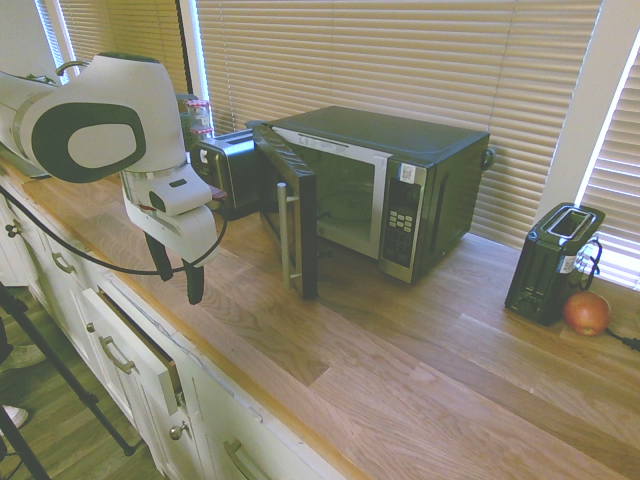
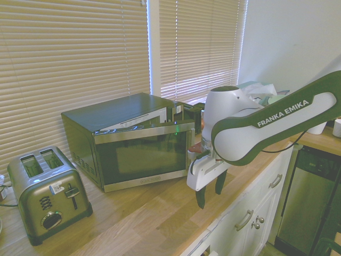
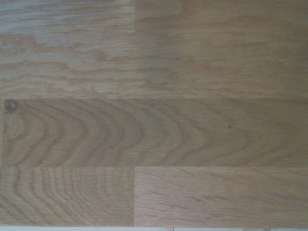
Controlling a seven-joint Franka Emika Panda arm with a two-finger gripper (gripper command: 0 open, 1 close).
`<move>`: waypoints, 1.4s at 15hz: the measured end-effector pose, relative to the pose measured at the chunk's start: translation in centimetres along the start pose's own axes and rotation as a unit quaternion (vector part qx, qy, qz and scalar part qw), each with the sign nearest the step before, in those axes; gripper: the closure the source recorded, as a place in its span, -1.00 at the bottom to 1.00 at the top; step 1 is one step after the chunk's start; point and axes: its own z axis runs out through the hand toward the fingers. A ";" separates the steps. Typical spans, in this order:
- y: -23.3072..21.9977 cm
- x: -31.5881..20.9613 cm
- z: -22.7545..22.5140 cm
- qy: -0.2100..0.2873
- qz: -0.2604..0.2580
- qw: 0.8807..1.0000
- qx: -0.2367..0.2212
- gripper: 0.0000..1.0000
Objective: Close the microwave
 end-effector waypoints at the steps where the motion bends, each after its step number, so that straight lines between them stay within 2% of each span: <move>1: 0.0 0.0 0.0 0.000 -0.001 1.000 -0.001 -1.00; 6: -0.3 0.2 -1.1 0.019 -0.005 1.000 0.014 -1.00; 10: -2.5 2.0 -5.2 0.075 -0.016 0.996 0.047 -1.00; 13: -4.6 3.9 -7.6 0.098 -0.015 0.993 0.060 -1.00; 21: -10.0 8.6 -8.1 0.122 -0.026 0.990 0.062 -1.00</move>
